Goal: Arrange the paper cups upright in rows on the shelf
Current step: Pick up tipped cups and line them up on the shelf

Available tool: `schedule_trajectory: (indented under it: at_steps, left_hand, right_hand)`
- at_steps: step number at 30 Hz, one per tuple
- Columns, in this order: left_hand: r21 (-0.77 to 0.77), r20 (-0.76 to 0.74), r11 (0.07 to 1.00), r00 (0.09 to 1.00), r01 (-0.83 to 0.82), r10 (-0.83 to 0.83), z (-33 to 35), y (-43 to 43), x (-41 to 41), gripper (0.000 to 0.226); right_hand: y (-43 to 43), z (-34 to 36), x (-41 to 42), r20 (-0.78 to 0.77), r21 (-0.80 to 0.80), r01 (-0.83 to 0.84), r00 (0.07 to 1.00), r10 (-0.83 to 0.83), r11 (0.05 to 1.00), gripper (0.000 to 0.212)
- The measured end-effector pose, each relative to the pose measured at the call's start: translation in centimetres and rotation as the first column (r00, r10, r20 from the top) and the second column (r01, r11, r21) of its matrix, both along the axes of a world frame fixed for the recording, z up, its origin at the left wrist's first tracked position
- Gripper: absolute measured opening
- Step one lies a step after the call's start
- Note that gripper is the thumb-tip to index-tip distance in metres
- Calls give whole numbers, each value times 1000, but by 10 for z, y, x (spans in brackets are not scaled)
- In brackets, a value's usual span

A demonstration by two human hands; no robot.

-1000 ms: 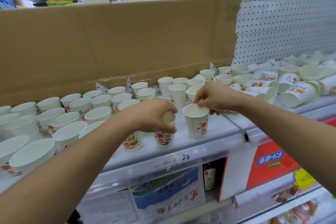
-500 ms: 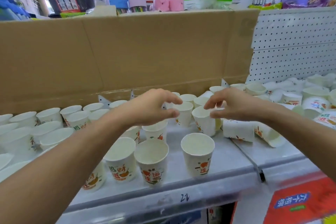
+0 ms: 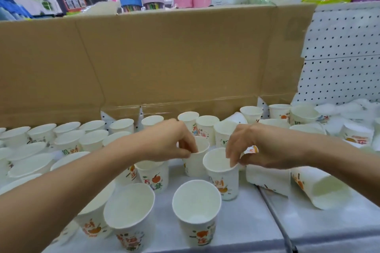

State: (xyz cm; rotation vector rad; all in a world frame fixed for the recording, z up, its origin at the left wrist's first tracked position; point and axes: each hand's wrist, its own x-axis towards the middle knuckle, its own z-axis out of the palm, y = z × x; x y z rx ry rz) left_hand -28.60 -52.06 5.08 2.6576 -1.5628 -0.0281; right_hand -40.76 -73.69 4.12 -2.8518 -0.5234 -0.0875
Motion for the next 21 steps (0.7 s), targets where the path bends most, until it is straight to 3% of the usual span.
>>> schedule_trajectory:
  at_steps: [6, 8, 10, 12, 15, 17, 21]
  left_hand:
    - [31, -154, 999, 987, -39, 43, 12, 20, -17, 17]
    - [-53, -185, 995, 980, -83, 72, 21, 16, -9, 19]
    - [-188, -180, 976, 981, -106, 72, 30, 5, 7, 23]
    - [-236, -148, 964, 985, -125, 92, 32, -15, 27, 35]
    - [-79, -66, 989, 990, -126, 121, 21, -55, 54, 68]
    - [62, -19, 992, 993, -111, 113, 11, -83, 68, 82]
    - [143, -20, 982, 991, -127, 131, 1, -113, 89, 78]
  right_hand:
    - [-6, 13, 4, -71, -19, -101, 993, 99, 995, 38]
    - [-15, 26, 14, -9, 44, -48, 999, 48, 998, 39]
    - [-29, 34, 32, 55, 99, 40, 997, -45, 994, 26]
    - [-40, 34, 51, 14, 60, 139, 990, -140, 988, 30]
    - [-47, 24, 73, -108, -98, 202, 971, -212, 974, 55]
    - [-47, 16, 84, -141, -104, 193, 968, -207, 976, 63]
    - [-48, 4, 100, -106, -96, 191, 974, -201, 977, 80]
